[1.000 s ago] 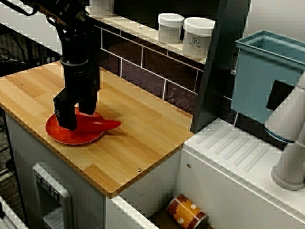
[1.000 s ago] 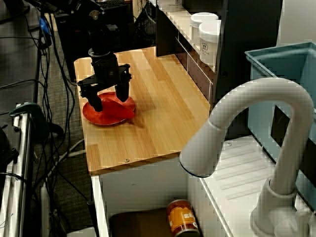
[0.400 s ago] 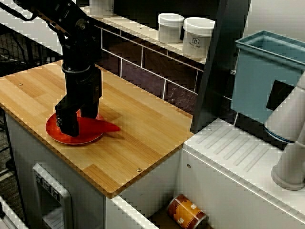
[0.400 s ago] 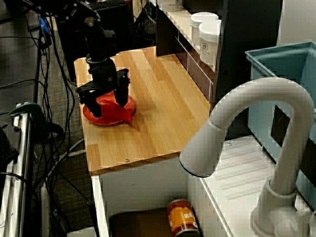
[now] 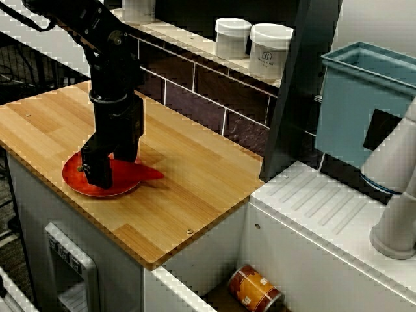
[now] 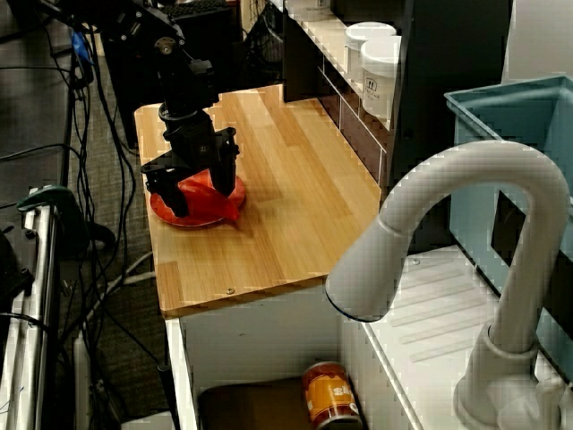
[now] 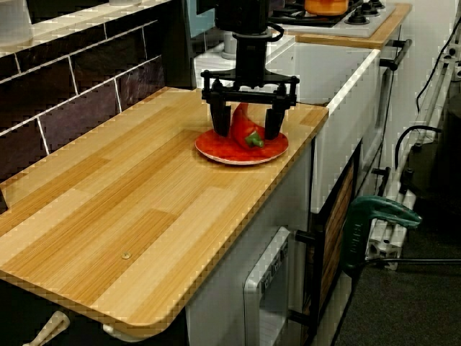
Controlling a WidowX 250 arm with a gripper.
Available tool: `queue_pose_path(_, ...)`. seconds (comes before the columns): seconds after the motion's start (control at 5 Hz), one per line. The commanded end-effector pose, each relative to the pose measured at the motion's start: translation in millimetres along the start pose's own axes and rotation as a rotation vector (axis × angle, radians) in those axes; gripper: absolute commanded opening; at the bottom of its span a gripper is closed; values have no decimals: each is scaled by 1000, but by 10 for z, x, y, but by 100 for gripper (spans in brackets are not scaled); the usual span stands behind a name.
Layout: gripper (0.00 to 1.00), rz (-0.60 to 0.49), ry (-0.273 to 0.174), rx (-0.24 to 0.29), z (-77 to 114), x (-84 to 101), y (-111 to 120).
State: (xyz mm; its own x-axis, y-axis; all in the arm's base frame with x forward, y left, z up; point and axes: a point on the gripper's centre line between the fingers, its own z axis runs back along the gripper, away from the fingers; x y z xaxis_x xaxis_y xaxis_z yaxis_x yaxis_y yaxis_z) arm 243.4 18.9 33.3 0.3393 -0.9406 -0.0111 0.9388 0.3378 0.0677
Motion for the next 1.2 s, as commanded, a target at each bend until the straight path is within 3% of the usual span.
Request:
queue_pose_path(0.0,0,35,-21,20,68,-31,101)
queue_pose_path(0.6,0,84,-41,9,198,-174,242)
queue_pose_path(0.8,0,110,-68,5,369,-375,352)
queue_pose_path(1.0,0,172,-60,31,527,-601,499)
